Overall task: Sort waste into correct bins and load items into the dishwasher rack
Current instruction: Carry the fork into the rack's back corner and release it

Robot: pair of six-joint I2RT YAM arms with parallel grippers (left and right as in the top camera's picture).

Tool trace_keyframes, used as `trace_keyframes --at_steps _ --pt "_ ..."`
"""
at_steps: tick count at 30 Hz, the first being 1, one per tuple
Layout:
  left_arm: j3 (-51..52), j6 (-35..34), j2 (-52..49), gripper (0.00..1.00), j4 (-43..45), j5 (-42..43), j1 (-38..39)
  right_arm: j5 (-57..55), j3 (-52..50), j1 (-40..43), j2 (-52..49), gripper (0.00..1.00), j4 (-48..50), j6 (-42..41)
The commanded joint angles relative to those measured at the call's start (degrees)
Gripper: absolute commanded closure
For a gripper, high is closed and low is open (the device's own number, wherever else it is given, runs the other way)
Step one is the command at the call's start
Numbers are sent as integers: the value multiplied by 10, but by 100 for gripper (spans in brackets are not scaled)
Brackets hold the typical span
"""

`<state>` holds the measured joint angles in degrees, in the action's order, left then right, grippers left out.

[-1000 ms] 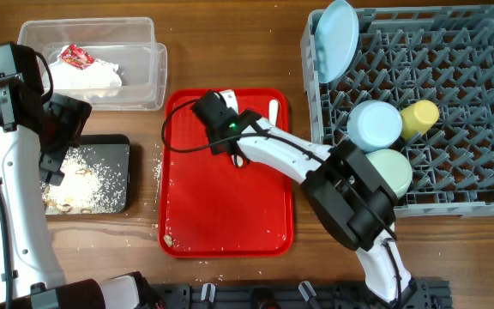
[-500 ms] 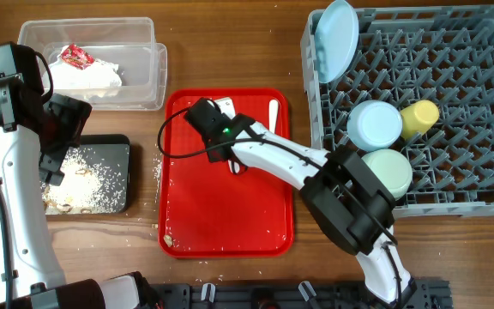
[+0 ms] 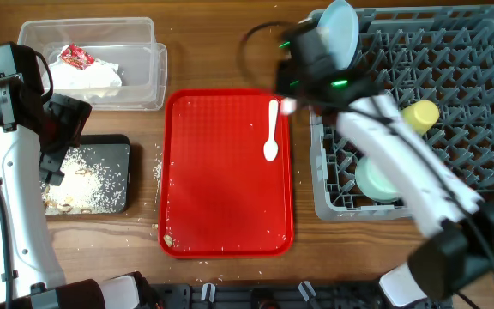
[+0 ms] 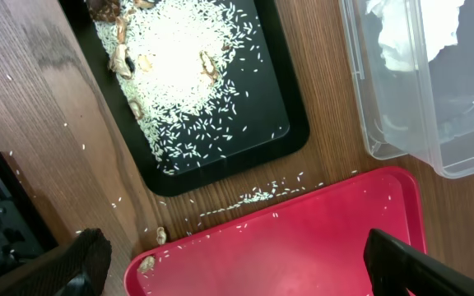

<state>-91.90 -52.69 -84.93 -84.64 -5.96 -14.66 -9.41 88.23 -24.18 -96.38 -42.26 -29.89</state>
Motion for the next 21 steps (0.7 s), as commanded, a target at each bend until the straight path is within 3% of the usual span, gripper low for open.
trace_keyframes --at_steps 1,10,21 --pt "-6 -1 5 0 0 -1 -4 31 5 98 41 88 -12 42" --pt "-6 -1 5 0 0 -1 -4 231 5 340 27 85 68 195" --pt "-6 -1 5 0 0 -1 -4 230 5 376 -81 81 177 245"
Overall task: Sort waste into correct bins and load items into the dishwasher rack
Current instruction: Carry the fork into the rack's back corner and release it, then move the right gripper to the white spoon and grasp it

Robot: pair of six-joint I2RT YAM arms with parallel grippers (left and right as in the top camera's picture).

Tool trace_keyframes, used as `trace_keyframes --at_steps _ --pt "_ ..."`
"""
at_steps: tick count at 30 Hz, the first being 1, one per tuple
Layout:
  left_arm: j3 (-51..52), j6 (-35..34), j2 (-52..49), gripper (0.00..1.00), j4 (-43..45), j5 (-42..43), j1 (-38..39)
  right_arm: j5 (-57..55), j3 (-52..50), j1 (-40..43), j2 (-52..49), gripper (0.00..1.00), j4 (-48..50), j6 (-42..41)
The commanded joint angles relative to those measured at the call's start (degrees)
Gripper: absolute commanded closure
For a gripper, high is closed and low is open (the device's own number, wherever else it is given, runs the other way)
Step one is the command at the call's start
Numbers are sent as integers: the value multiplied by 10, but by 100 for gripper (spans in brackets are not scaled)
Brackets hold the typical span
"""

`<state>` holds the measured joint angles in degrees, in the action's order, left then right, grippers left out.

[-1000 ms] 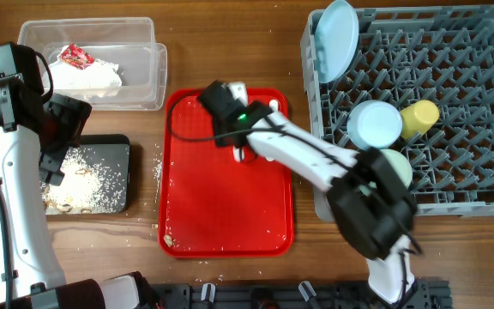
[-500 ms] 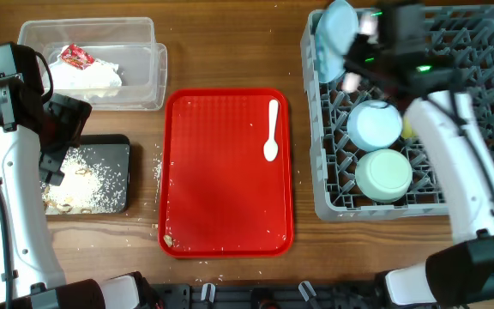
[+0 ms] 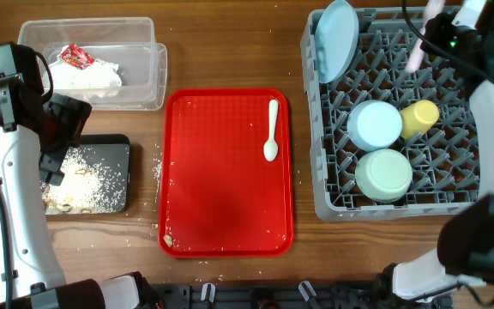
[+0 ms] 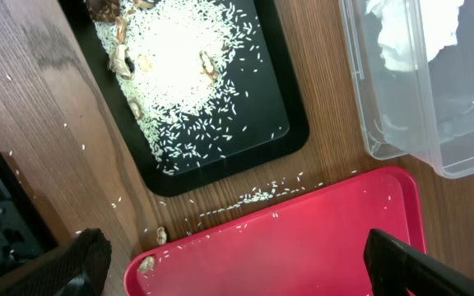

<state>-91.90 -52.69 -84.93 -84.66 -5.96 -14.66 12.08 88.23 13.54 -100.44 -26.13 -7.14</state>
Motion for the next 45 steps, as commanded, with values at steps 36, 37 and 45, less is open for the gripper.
trace_keyframes --at_steps 36,37,45 --pt "-6 -1 5 0 0 -1 -4 -134 2 -405 -89 64 -189 -334" --pt "-6 -1 5 0 0 -1 -4 -133 2 -410 -108 64 -184 -334" --pt "-6 -1 5 0 0 -1 -4 -108 2 -417 -237 64 -183 -335"
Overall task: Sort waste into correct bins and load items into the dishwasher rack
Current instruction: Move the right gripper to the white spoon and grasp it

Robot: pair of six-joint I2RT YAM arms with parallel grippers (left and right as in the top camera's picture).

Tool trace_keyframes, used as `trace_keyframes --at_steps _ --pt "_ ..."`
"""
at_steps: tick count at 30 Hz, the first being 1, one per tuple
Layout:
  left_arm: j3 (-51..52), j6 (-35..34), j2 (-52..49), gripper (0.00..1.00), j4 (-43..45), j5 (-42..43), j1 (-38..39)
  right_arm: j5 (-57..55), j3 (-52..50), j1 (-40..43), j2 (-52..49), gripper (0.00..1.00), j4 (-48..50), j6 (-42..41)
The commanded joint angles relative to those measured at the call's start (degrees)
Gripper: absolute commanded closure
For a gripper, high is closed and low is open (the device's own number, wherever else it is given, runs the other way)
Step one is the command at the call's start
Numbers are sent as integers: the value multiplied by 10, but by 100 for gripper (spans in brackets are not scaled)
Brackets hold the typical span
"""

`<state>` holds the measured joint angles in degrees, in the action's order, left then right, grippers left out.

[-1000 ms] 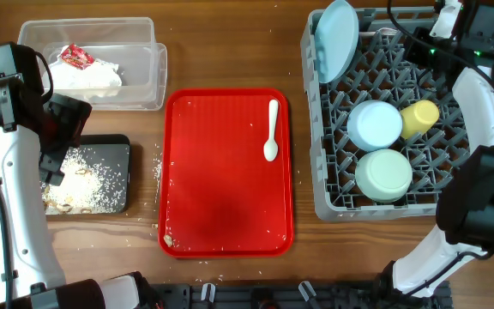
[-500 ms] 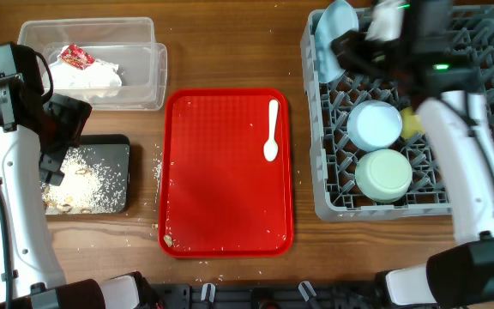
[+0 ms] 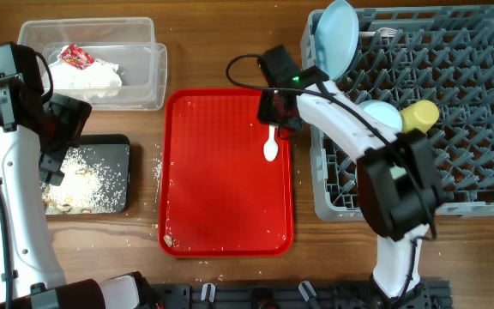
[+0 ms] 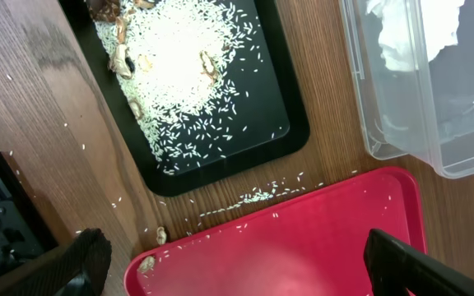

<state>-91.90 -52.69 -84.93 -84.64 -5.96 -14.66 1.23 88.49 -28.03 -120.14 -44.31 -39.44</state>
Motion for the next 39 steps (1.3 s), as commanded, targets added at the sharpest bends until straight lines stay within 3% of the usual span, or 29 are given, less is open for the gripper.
trace_keyframes --at_steps 1,4,9,17,20,24,28,32,39 --pt "-6 -1 5 0 0 -1 -4 3 0 -1 -50 65 -1 -12" --pt "-6 -1 5 0 0 -1 -4 14 -1 -1 -66 69 -1 -11" --pt "-6 -1 5 0 0 -1 -4 18 0 -1 -68 96 -13 -12" --pt "-6 -1 5 0 0 -1 -4 33 2 10 1 96 -23 -10" --pt "-6 -1 5 0 0 -1 -4 71 2 12 48 86 -9 25" --pt "-6 -1 5 0 0 -1 -4 195 2 4 64 58 57 39" --pt "-6 -1 5 0 0 -1 -4 161 2 -31 55 56 131 -106" --pt "-6 -1 5 0 0 -1 -4 50 2 -84 40 56 184 -221" --pt "-6 -1 5 0 0 -1 -4 15 2 -110 -21 55 251 -300"
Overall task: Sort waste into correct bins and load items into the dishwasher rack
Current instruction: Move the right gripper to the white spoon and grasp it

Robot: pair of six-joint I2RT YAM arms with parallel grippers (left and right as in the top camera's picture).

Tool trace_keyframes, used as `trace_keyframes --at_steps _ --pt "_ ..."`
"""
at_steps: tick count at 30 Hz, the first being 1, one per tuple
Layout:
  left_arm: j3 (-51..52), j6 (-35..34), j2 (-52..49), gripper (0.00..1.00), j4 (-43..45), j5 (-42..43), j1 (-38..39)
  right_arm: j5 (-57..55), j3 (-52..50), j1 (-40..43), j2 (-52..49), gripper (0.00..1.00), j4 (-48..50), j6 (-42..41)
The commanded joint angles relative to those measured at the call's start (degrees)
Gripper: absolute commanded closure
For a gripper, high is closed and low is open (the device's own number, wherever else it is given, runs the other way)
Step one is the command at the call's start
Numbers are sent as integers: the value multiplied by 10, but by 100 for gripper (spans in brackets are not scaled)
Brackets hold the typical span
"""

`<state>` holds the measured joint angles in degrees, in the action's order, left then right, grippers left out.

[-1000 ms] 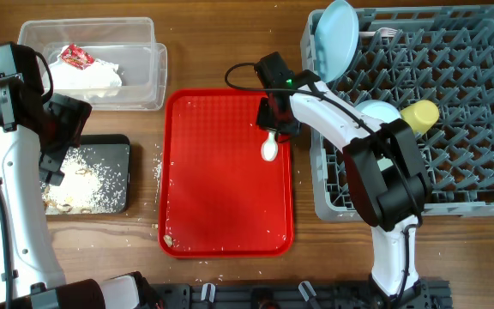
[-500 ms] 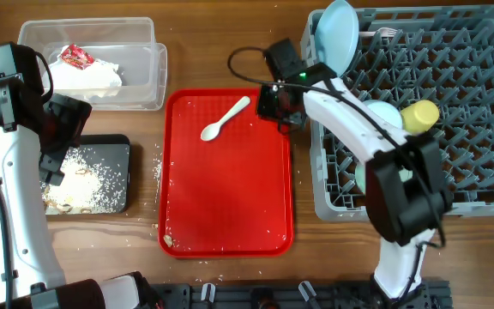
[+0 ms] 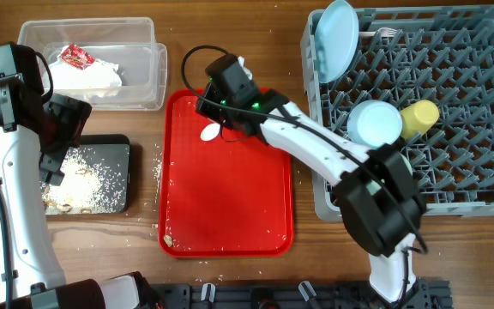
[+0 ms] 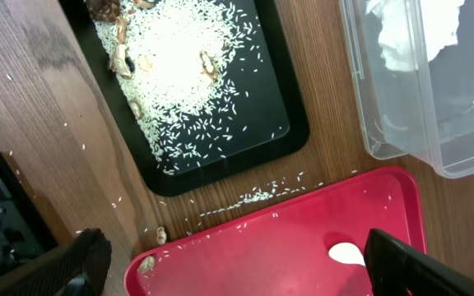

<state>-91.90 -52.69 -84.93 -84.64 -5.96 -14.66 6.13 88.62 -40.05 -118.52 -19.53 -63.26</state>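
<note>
A white spoon [image 3: 208, 132] hangs over the upper left of the red tray [image 3: 230, 215], with my right gripper [image 3: 223, 107] shut on its handle. Its bowl [image 4: 346, 253] also shows in the left wrist view, just over the tray. The grey dishwasher rack [image 3: 470, 154] on the right holds a blue plate [image 3: 337, 39], a blue bowl [image 3: 374, 122], a yellow cup [image 3: 420, 116] and a fork [image 3: 384, 34]. My left gripper [image 4: 237, 279] is open and empty above the tray's near-left corner. My right arm hides part of the rack.
A black tray [image 3: 120, 148] of rice and food scraps lies at the left. A clear bin [image 3: 148, 64] at the back left holds white paper and a red wrapper [image 3: 77, 56]. Rice grains are scattered on the wood and on the red tray's near edge.
The spoon lay on the right side of the red tray with my right gripper at its handle. Now the gripper holds it over the tray's upper left. The left arm has not moved.
The spoon lay on the tray's right while my right gripper was near the tray's back right corner, then over the rack's far right. After that a fork showed at the rack's back and the gripper was at the spoon's handle. Now it holds the spoon at the tray's left.
</note>
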Motion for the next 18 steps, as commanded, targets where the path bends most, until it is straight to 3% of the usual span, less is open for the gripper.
trace_keyframes --at_steps 1,7,11,18 --pt "-6 -1 5 0 0 -1 -4 -35 1 13 -45 56 3 -67" --pt "-6 -1 5 0 0 -1 -4 -44 0 14 -71 57 34 -51" --pt "-6 -1 5 0 0 -1 -4 -17 0 14 -91 71 77 -53" --pt "-6 -1 5 0 0 -1 -4 -14 0 14 -117 95 35 -57"
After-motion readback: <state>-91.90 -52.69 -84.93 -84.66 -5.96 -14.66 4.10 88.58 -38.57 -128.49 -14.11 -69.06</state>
